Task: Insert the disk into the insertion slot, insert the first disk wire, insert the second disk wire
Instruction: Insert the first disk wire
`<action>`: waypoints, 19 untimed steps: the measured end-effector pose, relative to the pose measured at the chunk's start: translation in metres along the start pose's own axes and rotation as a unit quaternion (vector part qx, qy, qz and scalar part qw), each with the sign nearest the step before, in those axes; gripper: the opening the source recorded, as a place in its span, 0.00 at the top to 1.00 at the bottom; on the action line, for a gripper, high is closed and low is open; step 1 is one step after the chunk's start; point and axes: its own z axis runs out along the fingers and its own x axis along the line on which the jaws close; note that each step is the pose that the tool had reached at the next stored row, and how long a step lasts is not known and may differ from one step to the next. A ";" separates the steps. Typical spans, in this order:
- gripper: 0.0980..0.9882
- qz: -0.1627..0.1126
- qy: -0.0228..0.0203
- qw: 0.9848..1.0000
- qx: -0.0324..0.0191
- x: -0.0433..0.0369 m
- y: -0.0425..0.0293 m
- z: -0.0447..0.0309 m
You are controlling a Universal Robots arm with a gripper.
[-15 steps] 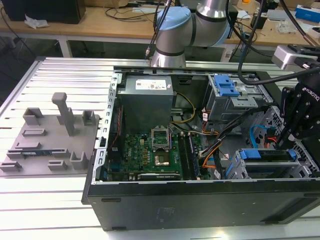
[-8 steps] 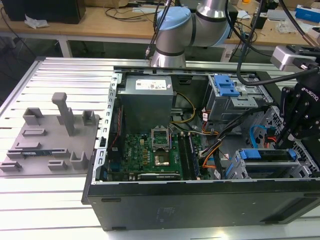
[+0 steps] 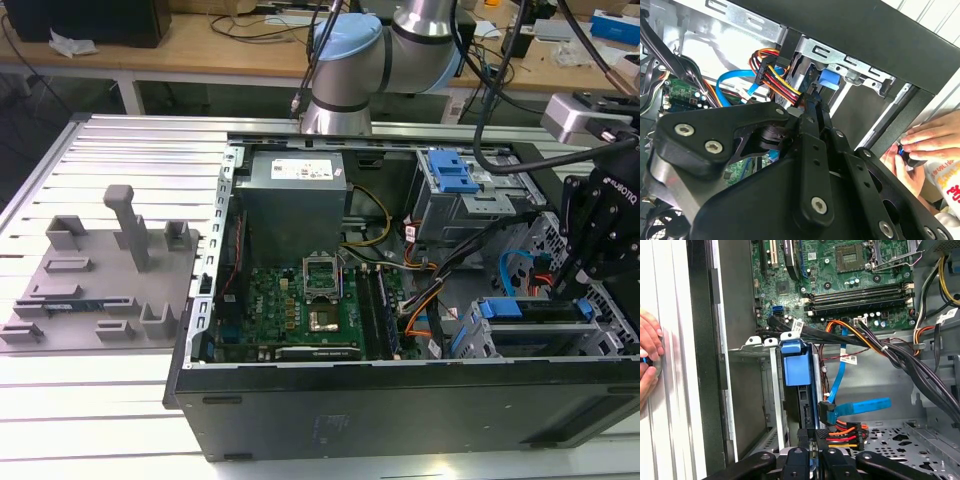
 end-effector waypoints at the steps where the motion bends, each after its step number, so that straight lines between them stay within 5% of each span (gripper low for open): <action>1: 0.93 0.000 0.000 1.000 0.000 0.0000 0.0000 0.0000; 19: 0.93 0.015 0.000 1.000 -0.002 0.0012 -0.0011 0.0009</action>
